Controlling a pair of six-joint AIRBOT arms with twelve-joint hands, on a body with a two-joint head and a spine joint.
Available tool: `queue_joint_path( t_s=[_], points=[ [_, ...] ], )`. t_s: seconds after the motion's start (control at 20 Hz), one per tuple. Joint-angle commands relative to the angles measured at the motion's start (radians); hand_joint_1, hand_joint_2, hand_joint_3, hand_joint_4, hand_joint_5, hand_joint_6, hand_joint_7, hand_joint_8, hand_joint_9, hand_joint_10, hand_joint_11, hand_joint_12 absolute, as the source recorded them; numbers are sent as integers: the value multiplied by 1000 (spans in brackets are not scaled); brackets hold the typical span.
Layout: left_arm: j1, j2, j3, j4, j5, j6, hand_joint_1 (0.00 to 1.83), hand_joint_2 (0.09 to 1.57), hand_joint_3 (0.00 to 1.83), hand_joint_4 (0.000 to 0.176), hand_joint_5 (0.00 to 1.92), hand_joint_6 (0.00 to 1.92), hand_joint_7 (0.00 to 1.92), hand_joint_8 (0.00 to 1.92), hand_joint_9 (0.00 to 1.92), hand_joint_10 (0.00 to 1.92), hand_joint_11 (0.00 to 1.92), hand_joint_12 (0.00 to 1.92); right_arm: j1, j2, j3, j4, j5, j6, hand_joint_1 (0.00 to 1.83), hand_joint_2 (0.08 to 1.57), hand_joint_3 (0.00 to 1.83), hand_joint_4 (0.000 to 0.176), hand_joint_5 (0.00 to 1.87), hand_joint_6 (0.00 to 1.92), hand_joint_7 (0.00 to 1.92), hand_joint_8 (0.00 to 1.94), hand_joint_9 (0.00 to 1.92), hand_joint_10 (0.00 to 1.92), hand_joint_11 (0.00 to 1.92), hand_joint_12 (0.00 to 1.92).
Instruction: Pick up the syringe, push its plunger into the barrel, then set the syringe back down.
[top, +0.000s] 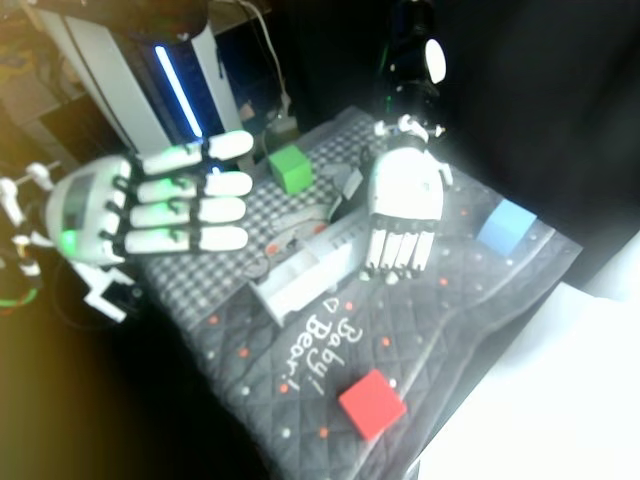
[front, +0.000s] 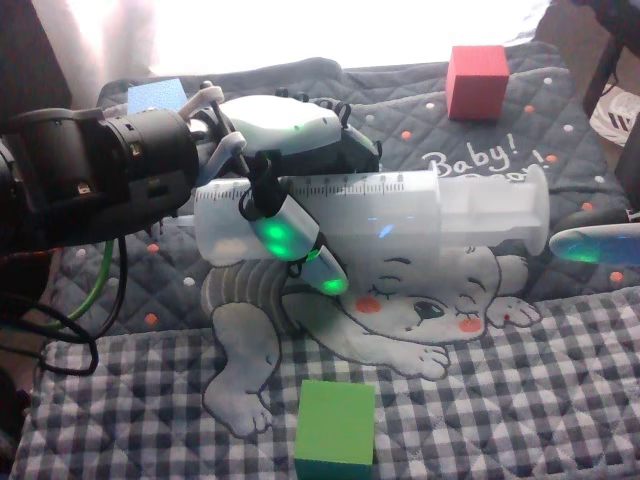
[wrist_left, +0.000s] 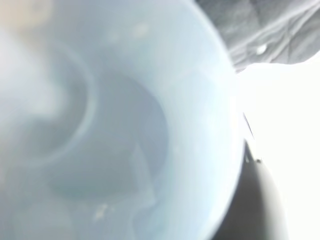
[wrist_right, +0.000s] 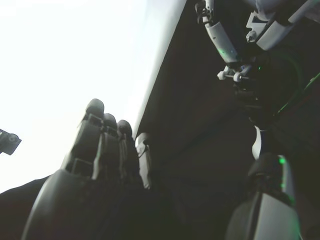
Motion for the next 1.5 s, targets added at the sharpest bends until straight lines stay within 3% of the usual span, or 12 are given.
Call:
queue_joint_path(
  t_s=[0.0,0.1,0.2,0.4,0.55,0.75,0.8,0.9,1.0,1.15,1.25,1.45],
  points=[
    [-3,0,6,-23,-36,-5,1380,1215,6,0,766,1100,768,1428,732,1570,780,1818,14,4,3,12,123,6,607,670,0,131,0,0,34,3,38,4,103,1],
    [-7,8,11,-51,-49,-5,1243,1210,0,0,815,1085,833,1523,928,1745,950,1917,14,4,3,12,123,6,547,706,9,153,0,0,15,1,43,2,98,2],
    [-10,13,14,-64,-57,-5,1375,1217,0,0,906,946,917,1266,840,1499,959,1860,14,4,3,12,123,7,626,724,14,110,0,0,0,0,22,1,89,5],
    [-12,25,25,-110,-79,-5,1382,1224,0,0,929,815,922,1259,885,1502,1055,1870,14,4,3,12,123,7,703,717,7,95,0,0,1,0,48,10,116,16],
    [-18,39,24,-129,-99,-6,1095,1314,0,0,779,1389,1127,1905,1245,1916,1275,1921,14,4,3,14,123,7,630,766,20,78,0,0,0,0,0,0,97,7],
    [-34,66,19,-148,-123,-6,1015,1339,0,0,738,1468,1041,1921,1148,1921,1153,1921,13,4,2,20,123,7,630,799,17,48,0,0,0,0,5,1,92,5],
    [-39,75,16,-159,-136,-6,913,1386,0,37,660,1597,1051,1921,1165,1921,1149,1921,12,3,1,23,123,7,633,748,0,58,0,0,0,0,10,4,75,3],
    [-48,86,8,-161,-146,-6,903,1428,0,0,600,1687,1081,1921,1202,1921,1208,1921,11,-2,0,27,123,7,605,764,0,67,0,0,0,0,19,7,94,12],
    [-54,100,0,-168,-166,-7,1186,1314,0,54,1036,1919,1266,1921,1370,1921,1364,1921,9,-12,0,37,123,7,552,737,0,70,0,0,33,12,49,15,85,8],
    [-65,116,-14,-168,-183,-7,1340,1281,0,62,1144,1921,1334,1921,1396,1921,1241,1921,0,-23,1,51,123,10,579,728,0,57,0,0,74,7,99,8,103,14],
    [-71,123,-19,-168,-193,-7,1343,1276,0,57,1187,1921,1357,1921,1407,1921,1213,1921,-3,-29,1,57,123,11,568,722,0,78,38,14,94,14,112,11,103,14],
    [-87,138,-33,-157,-198,-7,1408,1254,0,0,1283,1921,1412,1921,1440,1921,1228,1921,-10,-48,5,75,123,16,145,847,16,19,3,0,132,0,74,0,114,17]
  ],
)
